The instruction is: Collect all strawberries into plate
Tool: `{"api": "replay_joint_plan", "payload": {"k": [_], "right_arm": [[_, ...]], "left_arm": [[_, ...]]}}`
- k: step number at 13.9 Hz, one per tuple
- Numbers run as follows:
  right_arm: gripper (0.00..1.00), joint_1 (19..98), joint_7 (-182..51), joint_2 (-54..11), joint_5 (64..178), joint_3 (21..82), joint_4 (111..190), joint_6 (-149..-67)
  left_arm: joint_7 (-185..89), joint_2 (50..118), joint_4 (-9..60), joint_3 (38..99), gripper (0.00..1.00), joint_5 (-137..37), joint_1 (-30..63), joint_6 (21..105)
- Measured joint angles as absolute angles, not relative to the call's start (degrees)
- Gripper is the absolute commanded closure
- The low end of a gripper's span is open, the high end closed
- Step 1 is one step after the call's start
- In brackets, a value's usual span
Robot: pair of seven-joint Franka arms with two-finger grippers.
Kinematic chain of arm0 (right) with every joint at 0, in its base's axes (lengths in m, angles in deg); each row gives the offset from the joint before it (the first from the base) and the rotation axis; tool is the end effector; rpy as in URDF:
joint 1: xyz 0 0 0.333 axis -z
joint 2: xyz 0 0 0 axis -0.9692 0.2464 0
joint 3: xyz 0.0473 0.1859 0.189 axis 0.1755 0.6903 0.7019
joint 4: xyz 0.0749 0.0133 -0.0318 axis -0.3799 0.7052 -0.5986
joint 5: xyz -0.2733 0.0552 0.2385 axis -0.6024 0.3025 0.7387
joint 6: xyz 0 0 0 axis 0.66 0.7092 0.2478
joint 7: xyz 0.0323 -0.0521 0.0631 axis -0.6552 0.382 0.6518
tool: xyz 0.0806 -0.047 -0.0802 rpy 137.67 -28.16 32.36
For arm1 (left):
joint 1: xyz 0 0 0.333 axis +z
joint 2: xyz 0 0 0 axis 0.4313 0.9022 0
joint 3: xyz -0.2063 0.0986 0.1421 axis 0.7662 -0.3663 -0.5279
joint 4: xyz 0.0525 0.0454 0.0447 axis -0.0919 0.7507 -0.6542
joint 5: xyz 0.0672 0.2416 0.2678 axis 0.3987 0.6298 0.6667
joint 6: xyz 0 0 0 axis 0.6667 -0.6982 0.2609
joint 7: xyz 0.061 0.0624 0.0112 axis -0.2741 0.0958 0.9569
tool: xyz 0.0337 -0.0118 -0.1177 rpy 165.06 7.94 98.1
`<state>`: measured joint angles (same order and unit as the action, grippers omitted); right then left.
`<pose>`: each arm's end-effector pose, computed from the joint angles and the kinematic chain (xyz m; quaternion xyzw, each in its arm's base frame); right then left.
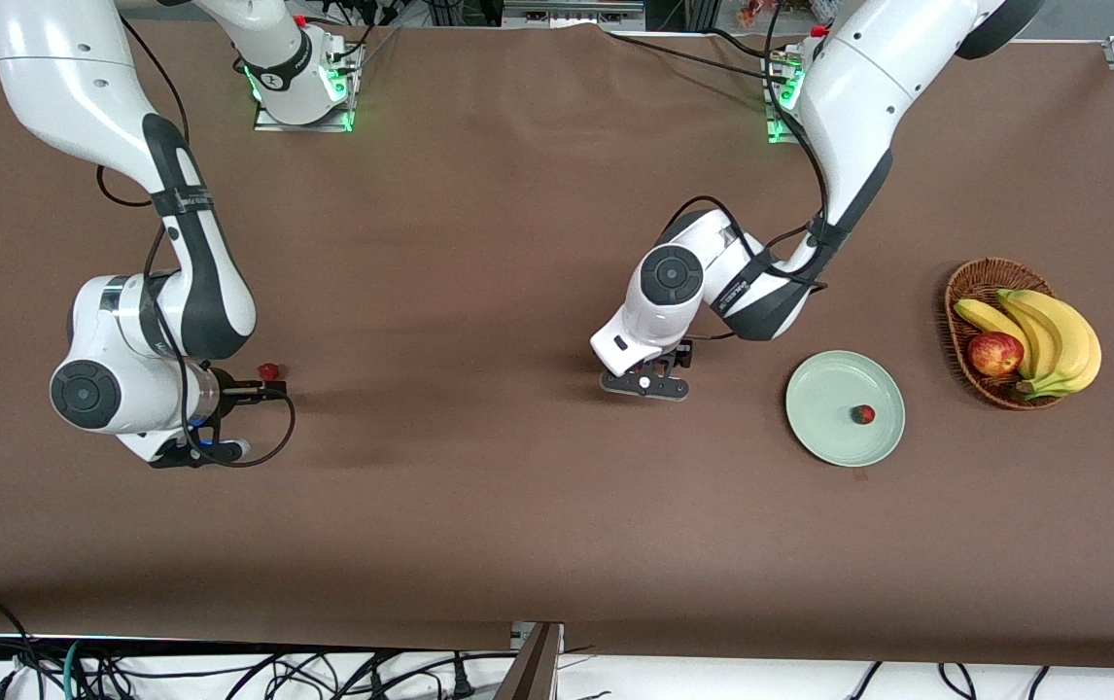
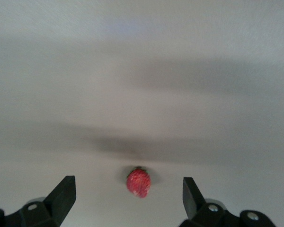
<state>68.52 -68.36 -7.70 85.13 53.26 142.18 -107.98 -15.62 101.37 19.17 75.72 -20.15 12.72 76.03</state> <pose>0.6187 0.0400 0.1998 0.9924 0.0483 -0.1119 0.0158 0.5217 -0.3646 0.1756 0.9979 -0.0622 -0.0171 0.0035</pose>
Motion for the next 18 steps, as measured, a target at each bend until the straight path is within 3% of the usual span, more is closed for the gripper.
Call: {"api": "replay_joint_plan", "payload": {"k": [2,3,5,7,9,14,15,18], "right_arm": [[0.00,68.4,-68.4,-8.0,85.1,53.3,146.8,-112.9],[0.00,68.3,-68.4,-8.1,85.1,53.2,148.7,-114.7],[0.00,68.3,-68.4,-8.4,85.1,53.2,150.7,-116.1],[0.00,68.3,-68.4,-8.8,85.1,53.1,151.7,-116.1],[0.01,68.3,-68.4,-9.1,85.1,53.1,152.8,-116.6],[0.57,68.3,-68.4,-9.1,85.1,53.0,156.1,-122.1],[0.63,68.3,-68.4,-9.2,85.1,53.0,156.2,-122.3],[0.68,68.2,-68.4,-9.5,85.2,53.0,156.2,-122.3]], "left_arm": [[-15.4,102.6,19.2,75.7,0.00,-18.1,12.6,77.0],[-15.4,103.3,19.2,75.7,0.11,-17.3,12.5,77.5],[-15.4,104.4,19.2,75.7,0.63,-16.7,12.5,78.2],[-15.4,104.7,19.2,75.7,0.87,-16.6,12.5,78.5],[-15.4,104.7,19.2,75.6,0.89,-16.6,12.5,78.5],[-16.9,102.8,17.8,75.3,0.88,-16.5,14.5,75.3],[-19.3,101.4,17.4,75.3,0.88,-16.5,15.5,72.7],[-30.6,96.7,17.1,75.4,0.87,-16.5,19.1,66.0]]}}
